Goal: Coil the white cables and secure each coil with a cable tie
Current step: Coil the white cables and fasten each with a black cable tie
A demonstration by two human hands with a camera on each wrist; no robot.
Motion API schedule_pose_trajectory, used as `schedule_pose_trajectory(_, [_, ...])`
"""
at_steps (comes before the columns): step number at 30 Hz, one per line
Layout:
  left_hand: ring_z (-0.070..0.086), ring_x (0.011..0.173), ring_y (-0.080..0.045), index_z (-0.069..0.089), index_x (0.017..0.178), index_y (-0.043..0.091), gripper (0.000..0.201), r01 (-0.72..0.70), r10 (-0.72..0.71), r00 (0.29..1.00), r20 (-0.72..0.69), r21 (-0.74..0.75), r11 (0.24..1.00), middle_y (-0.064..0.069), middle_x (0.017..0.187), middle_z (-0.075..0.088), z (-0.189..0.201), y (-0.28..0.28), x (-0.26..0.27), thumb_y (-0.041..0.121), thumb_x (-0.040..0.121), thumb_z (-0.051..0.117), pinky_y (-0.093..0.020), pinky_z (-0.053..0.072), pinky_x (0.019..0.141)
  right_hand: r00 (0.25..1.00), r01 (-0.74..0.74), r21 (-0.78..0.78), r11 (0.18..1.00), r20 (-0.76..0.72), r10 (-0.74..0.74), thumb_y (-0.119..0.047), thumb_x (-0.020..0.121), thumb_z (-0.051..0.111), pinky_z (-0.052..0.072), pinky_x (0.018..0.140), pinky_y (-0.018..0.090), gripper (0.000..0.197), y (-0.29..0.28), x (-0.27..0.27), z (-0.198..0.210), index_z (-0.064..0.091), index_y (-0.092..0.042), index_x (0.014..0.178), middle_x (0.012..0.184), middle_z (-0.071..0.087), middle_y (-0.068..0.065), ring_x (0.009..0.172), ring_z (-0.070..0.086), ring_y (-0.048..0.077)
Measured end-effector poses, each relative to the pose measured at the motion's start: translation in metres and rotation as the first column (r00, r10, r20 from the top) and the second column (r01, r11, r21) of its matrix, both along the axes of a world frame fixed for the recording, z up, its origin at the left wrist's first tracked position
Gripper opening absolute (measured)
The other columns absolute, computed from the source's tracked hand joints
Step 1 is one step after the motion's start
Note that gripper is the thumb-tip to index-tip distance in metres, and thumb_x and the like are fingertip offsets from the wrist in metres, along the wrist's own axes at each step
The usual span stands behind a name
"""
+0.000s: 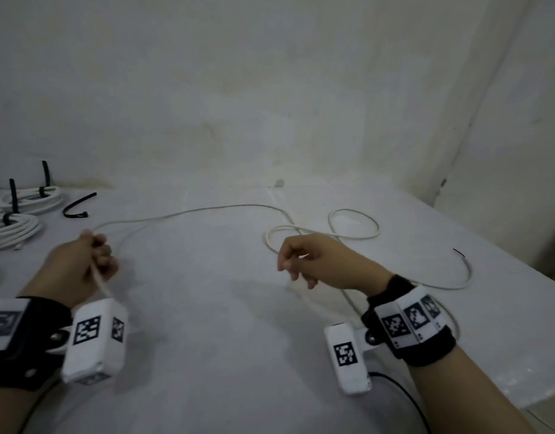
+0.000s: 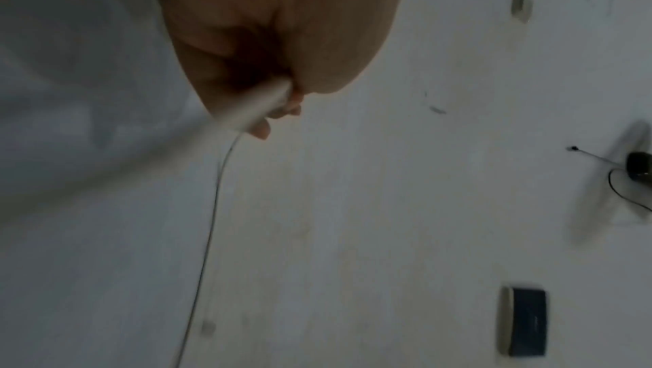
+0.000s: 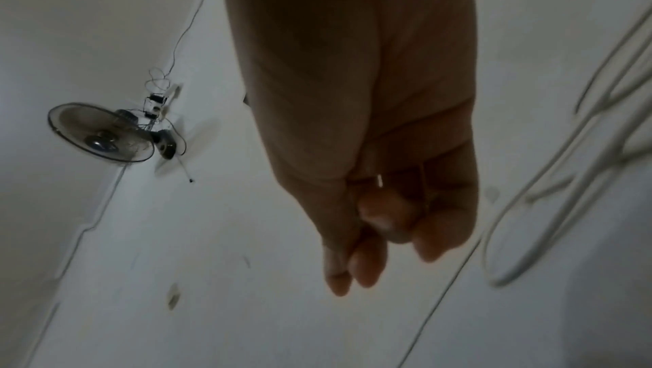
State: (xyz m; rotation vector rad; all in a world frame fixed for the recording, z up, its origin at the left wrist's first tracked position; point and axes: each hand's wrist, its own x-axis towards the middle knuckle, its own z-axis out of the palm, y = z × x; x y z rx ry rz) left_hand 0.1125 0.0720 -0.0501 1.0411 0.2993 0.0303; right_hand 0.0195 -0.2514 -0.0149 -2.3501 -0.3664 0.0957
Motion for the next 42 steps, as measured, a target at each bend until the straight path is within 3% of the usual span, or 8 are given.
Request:
schedule_pose_trajectory(7, [0.009, 0.037, -0.003, 0.031, 0.066, 0.019, 0.040, 0.198, -0.196, 0.980, 0.032, -0.114, 0.974, 0.008, 0.038, 0.027, 0.000, -0.018, 0.000, 0.033, 0.103, 0.023, -0.012, 0.018, 0.029, 0.998, 0.055, 0.002, 0.998, -0.021, -0.055, -0.014, 0.093, 0.059, 0.056, 0.069, 0.034, 0.010, -0.014, 0.008, -0.002, 0.068, -0.013, 0.087, 0.071, 0.067, -0.004, 0.061, 0.061, 0.016])
schedule_pose_trajectory(14, [0.039, 0.040, -0.003, 0.037, 0.072, 0.017, 0.030, 0.296, -0.244, 0.947, 0.207, -0.279, 0.913, 0.006, 0.047, 0.036, 0.010, -0.064, -0.022, 0.011, 0.100, 0.029, -0.014, 0.042, 0.045, 0.963, -0.257, -0.069, 0.964, -0.106, 0.249, -0.030, 0.096, 0.055, 0.052, 0.082, 0.028, 0.025, 0.071, 0.019, -0.002, 0.064, -0.015, 0.114, 0.107, 0.069, 0.002, 0.094, 0.064, 0.015])
schedule_pose_trajectory(18, [0.043, 0.043, -0.003, 0.039, 0.076, 0.016, 0.027, 0.331, -0.257, 0.931, 0.259, -0.304, 0.893, 0.006, 0.050, 0.039, 0.015, -0.067, -0.030, 0.015, 0.101, 0.030, -0.015, 0.047, 0.052, 0.942, -0.317, -0.028, 0.948, -0.126, 0.311, -0.015, 0.096, 0.054, 0.052, 0.075, 0.027, 0.016, 0.098, 0.020, -0.004, 0.062, -0.003, 0.104, 0.086, 0.069, 0.005, 0.077, 0.066, 0.017])
schedule_pose_trajectory(25, [0.043, 0.043, -0.008, 0.049, 0.093, 0.010, 0.028, 0.427, -0.440, 0.881, 0.175, 0.106, 0.898, 0.004, 0.050, 0.036, 0.019, -0.061, -0.038, 0.026, 0.104, 0.029, -0.019, 0.047, 0.045, 0.994, -0.095, 0.035, 0.995, 0.054, 0.093, -0.017, 0.089, 0.065, 0.057, 0.062, 0.027, 0.009, 0.100, 0.029, -0.005, 0.061, -0.013, 0.082, 0.072, 0.066, -0.002, 0.064, 0.067, 0.013])
schedule_pose_trajectory(30, [0.016, 0.041, -0.004, 0.052, 0.074, 0.015, 0.037, 0.708, -0.785, 0.618, 0.042, 0.405, 0.579, 0.006, 0.051, 0.020, 0.027, -0.045, -0.046, 0.038, 0.098, 0.035, -0.013, 0.018, 0.033, 0.900, -0.063, 0.030, 0.998, 0.434, 0.044, -0.014, 0.085, 0.069, 0.043, 0.079, 0.011, 0.041, 0.095, 0.038, -0.001, 0.054, -0.021, 0.122, 0.118, 0.051, -0.001, 0.095, 0.056, 0.010])
schedule_pose_trajectory(34, [0.017, 0.042, -0.004, 0.056, 0.071, 0.021, 0.041, 0.763, -0.870, 0.488, 0.072, 0.449, 0.465, 0.008, 0.052, 0.023, 0.028, -0.040, -0.046, 0.060, 0.080, 0.057, -0.012, 0.021, 0.034, 0.793, -0.139, -0.207, 0.968, 0.562, 0.234, -0.019, 0.090, 0.060, 0.038, 0.100, 0.048, 0.021, 0.091, 0.047, 0.007, 0.064, -0.023, 0.110, 0.116, 0.055, -0.003, 0.111, 0.049, 0.016])
schedule_pose_trajectory(38, [0.016, 0.043, -0.005, 0.051, 0.062, 0.022, 0.045, 0.680, -0.822, 0.554, 0.130, 0.499, 0.537, 0.008, 0.052, 0.023, 0.028, -0.039, -0.045, 0.060, 0.086, 0.049, -0.013, 0.019, 0.035, 0.786, -0.043, -0.241, 0.970, 0.591, 0.182, -0.022, 0.095, 0.056, 0.021, 0.107, 0.049, 0.011, 0.078, 0.051, 0.021, 0.065, -0.017, 0.095, 0.097, 0.062, -0.003, 0.099, 0.056, 0.015])
schedule_pose_trajectory(42, [0.015, 0.041, -0.003, 0.041, 0.055, 0.023, 0.046, 0.634, -0.738, 0.636, 0.226, 0.393, 0.667, 0.009, 0.050, 0.021, 0.031, -0.038, -0.042, 0.050, 0.091, 0.040, -0.014, 0.016, 0.035, 0.749, -0.026, 0.006, 1.000, 0.662, 0.016, -0.019, 0.095, 0.057, 0.047, 0.076, 0.035, 0.011, 0.063, 0.053, 0.032, 0.061, -0.015, 0.085, 0.074, 0.061, 0.002, 0.070, 0.057, 0.017])
